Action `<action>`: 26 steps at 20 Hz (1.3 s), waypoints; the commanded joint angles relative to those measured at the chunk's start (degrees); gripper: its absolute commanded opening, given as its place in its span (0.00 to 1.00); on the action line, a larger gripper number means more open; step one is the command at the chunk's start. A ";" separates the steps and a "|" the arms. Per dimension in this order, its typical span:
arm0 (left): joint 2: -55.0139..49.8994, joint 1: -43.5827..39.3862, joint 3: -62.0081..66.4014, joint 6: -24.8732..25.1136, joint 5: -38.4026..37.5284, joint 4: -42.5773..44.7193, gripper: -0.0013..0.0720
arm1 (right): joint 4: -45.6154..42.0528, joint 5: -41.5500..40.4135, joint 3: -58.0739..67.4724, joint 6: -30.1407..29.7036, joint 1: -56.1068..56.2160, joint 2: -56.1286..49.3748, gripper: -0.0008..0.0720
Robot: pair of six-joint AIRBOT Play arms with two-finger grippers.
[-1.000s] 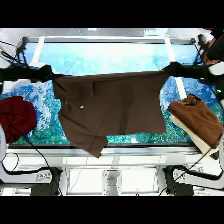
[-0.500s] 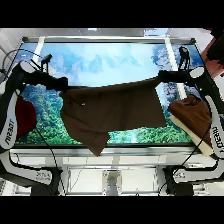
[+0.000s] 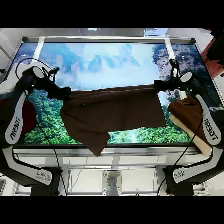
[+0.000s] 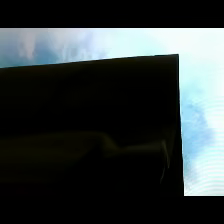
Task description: Fold the shirts.
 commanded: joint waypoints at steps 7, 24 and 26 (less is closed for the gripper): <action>-0.22 -2.97 -4.50 0.31 -0.83 1.75 0.03 | -0.39 -0.20 0.02 0.13 0.04 -3.50 0.04; 29.27 -2.86 -13.70 0.68 -10.56 0.96 0.95 | -27.23 34.42 2.75 10.38 -8.50 10.51 0.62; 37.07 -2.86 -26.18 -1.66 -9.94 -1.05 0.95 | -24.30 34.53 2.78 10.21 -10.19 12.00 0.62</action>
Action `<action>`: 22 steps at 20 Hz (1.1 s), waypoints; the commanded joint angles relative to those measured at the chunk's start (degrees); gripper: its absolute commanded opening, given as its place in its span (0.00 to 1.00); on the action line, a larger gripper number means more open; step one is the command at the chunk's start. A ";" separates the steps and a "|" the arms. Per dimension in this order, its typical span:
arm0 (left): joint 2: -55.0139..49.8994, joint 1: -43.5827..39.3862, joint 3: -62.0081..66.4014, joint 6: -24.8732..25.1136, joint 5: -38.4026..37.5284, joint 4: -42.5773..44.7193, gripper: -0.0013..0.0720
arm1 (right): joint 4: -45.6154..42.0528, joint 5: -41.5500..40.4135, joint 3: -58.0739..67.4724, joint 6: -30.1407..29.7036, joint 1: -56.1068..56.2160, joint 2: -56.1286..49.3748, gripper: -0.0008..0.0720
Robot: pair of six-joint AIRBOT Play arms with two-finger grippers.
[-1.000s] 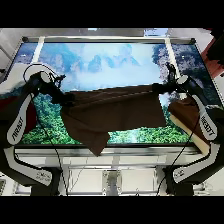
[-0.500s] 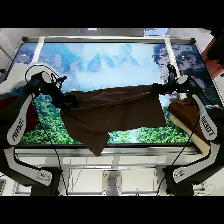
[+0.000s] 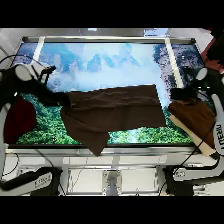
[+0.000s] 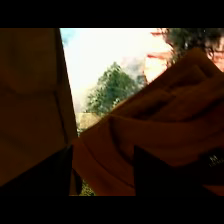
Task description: Fold the shirts.
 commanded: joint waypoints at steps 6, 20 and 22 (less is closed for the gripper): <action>19.89 -2.49 -39.19 -6.12 13.68 -22.34 0.95 | 1.79 3.91 0.13 0.37 -2.93 5.31 0.62; 18.84 -19.71 -46.93 -23.04 38.80 -18.73 0.86 | 9.51 0.66 0.13 -2.58 -2.93 9.73 0.62; 17.16 -19.71 -47.21 -23.17 39.36 -18.49 0.84 | 10.36 0.42 0.13 -2.97 -2.93 9.73 0.62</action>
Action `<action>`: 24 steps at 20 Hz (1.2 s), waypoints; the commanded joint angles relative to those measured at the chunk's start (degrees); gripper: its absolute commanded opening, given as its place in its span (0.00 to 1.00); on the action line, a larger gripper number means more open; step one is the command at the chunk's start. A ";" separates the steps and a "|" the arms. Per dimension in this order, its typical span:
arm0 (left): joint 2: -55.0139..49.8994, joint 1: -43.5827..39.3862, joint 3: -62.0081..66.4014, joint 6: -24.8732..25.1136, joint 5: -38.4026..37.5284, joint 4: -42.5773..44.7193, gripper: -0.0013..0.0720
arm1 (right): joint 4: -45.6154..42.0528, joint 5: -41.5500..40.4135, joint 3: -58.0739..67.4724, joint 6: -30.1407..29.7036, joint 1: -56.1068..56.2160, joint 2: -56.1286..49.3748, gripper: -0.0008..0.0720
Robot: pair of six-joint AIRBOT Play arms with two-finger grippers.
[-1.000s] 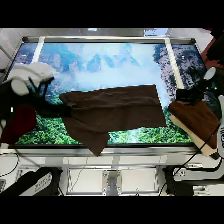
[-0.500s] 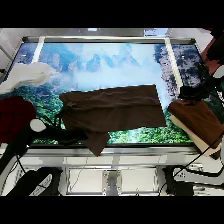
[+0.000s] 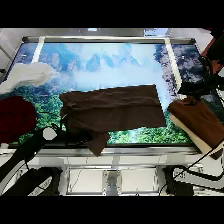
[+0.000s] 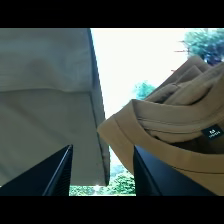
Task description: Fold the shirts.
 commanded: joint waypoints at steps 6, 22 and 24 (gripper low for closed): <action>-5.57 -0.59 -0.42 -1.42 2.36 -3.85 0.31 | 1.97 -0.15 0.04 -1.60 -0.04 0.17 0.60; -5.57 -0.59 -0.37 4.63 0.61 -6.80 0.03 | 16.44 -9.99 -45.40 2.97 -5.03 6.19 0.62; -5.57 -0.59 -0.37 4.63 0.50 -6.80 0.03 | 22.47 -16.44 -49.59 2.78 -5.03 6.19 0.62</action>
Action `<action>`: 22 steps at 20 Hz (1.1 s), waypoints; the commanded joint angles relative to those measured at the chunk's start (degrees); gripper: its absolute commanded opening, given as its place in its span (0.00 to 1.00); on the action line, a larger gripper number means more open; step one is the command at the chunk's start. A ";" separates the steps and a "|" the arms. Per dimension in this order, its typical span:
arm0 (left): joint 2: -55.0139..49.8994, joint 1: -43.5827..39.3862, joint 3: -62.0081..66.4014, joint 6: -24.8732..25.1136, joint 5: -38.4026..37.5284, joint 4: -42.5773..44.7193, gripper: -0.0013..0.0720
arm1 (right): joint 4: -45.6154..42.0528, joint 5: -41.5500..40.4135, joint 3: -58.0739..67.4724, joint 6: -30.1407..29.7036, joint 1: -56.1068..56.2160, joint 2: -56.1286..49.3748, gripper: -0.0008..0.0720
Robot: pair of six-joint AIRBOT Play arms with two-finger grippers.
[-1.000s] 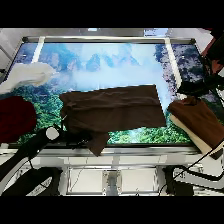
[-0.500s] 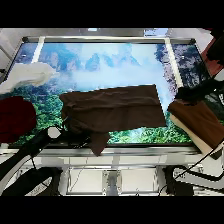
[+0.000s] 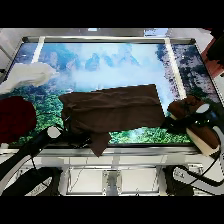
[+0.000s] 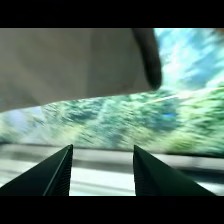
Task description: Fold the shirts.
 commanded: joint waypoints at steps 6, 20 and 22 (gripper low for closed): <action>-0.02 -0.02 0.02 0.28 -0.33 -0.09 0.03 | 18.23 -20.37 -9.35 -0.83 -0.28 0.68 0.62; 3.69 -0.02 9.42 5.31 -12.00 4.46 0.03 | 14.10 -7.48 0.92 -4.94 -0.31 6.99 0.04; 7.34 -0.02 11.02 4.52 -14.75 4.57 0.03 | 10.32 -2.29 3.65 -4.98 -0.24 10.56 0.04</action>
